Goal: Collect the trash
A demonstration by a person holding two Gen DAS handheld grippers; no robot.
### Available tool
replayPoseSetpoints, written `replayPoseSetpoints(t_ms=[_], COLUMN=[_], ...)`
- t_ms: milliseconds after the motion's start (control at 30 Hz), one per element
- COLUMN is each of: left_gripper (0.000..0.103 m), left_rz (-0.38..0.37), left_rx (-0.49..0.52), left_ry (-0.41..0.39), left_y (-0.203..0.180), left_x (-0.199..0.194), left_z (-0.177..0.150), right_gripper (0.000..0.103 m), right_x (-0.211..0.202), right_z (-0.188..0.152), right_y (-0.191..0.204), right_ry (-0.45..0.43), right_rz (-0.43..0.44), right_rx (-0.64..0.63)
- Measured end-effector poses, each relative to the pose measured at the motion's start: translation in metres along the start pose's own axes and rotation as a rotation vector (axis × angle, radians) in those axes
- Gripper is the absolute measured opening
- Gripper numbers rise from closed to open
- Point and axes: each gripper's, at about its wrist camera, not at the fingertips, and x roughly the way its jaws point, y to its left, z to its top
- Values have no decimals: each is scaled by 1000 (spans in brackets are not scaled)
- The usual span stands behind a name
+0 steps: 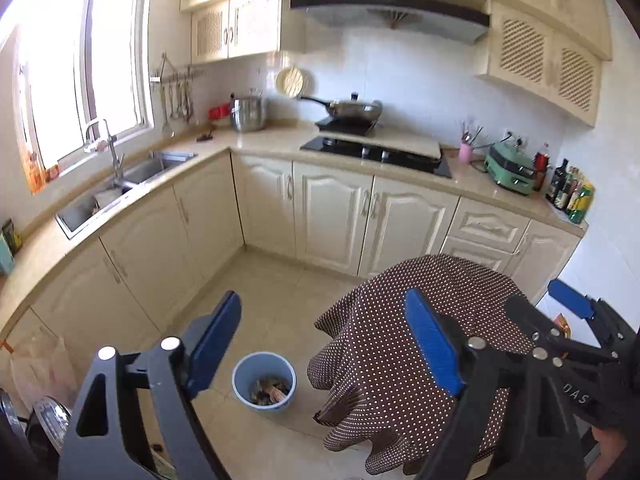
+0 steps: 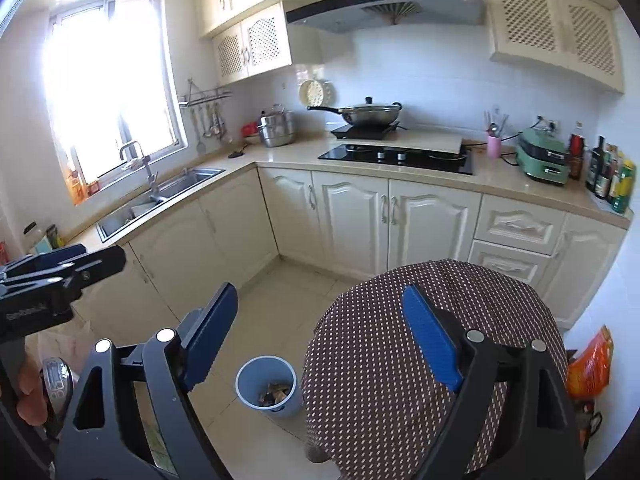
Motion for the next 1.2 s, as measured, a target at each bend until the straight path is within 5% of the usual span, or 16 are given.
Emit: replayPoseSetpoints(t_ms=[200, 700, 1200], left_gripper=[85, 91, 91], left_rz=[-25, -68, -85], left_rx=[25, 112, 126], left_ry=[-56, -185, -239], left_y=[15, 21, 24], left_x=[-51, -144, -172], left_z=[-16, -56, -67], right_gripper=[91, 95, 95], right_x=[-41, -109, -138], right_z=[-19, -44, -57], right_y=[29, 56, 64], right_ry=[-45, -137, -164], right_rz=[-31, -122, -144], right_rx=[-8, -5, -5])
